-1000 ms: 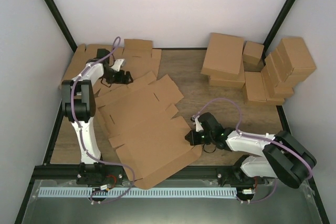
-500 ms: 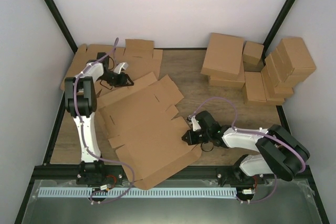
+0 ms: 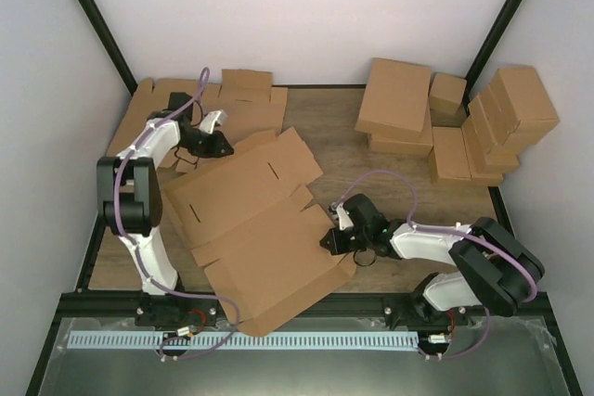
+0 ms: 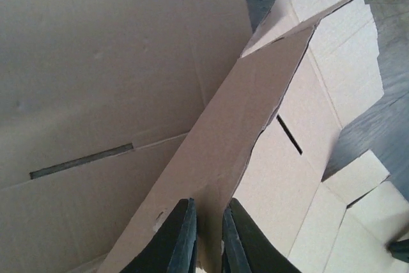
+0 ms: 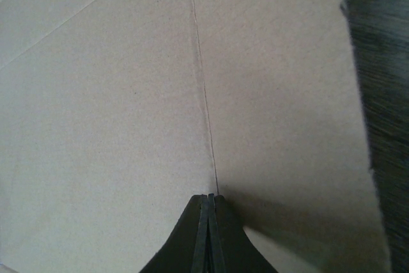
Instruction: Fold the paper box
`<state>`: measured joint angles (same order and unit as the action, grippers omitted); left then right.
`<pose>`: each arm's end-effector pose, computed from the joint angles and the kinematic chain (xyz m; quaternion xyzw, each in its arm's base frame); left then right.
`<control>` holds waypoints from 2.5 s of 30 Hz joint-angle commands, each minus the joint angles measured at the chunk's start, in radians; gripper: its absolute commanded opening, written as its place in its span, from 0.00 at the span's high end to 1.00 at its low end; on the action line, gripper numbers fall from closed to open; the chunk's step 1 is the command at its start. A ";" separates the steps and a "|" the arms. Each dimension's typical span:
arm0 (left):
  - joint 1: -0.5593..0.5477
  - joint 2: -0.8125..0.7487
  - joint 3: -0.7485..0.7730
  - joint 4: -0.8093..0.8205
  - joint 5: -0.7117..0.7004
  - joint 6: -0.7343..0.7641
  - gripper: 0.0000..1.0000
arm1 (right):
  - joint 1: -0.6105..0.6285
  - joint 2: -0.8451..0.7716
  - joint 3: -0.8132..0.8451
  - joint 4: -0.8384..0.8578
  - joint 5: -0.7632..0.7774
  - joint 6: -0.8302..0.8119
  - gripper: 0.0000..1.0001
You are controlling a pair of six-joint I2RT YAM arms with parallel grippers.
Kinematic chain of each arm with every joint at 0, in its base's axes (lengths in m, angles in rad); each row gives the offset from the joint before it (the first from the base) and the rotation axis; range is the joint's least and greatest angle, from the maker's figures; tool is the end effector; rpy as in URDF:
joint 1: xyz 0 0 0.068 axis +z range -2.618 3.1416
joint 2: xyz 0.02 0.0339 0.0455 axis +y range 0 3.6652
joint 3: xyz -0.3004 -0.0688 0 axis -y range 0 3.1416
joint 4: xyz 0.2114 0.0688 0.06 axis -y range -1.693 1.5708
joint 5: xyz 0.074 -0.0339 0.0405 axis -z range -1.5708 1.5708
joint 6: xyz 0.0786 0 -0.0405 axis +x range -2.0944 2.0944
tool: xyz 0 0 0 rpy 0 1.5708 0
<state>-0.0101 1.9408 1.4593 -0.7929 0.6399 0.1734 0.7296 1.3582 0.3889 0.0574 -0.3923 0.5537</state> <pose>0.3833 -0.0508 0.2178 0.1323 0.9306 -0.2986 0.1651 0.1406 0.1660 0.1509 -0.1443 0.9190 0.3377 0.1438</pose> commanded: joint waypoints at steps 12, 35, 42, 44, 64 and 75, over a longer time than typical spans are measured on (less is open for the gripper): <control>-0.336 -0.386 -0.079 0.033 -0.615 -0.130 0.96 | 0.001 -0.116 0.062 -0.073 0.110 -0.004 0.99; -0.903 -0.614 -0.211 -0.046 -1.103 -0.405 0.96 | 0.001 -0.534 0.209 -0.168 0.305 0.417 0.35; -1.016 -0.569 -0.200 -0.091 -1.235 -0.485 0.96 | 0.000 -0.493 0.278 -0.228 0.290 0.608 0.25; -1.032 -0.564 -0.204 -0.087 -1.245 -0.493 0.96 | 0.001 -0.484 0.280 -0.219 0.287 0.652 0.25; -1.131 -0.458 -0.209 -0.045 -1.292 -0.499 0.96 | 0.001 -0.279 0.404 -0.053 0.247 0.749 0.45; -1.161 -0.434 -0.200 -0.048 -1.316 -0.500 0.96 | -0.025 -0.170 0.417 -0.020 0.246 0.746 0.56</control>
<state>-1.1542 1.4780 1.2545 -0.8356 -0.7101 -0.3080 0.7155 1.1648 0.7708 0.0055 -0.1558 1.2991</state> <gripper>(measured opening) 0.043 0.482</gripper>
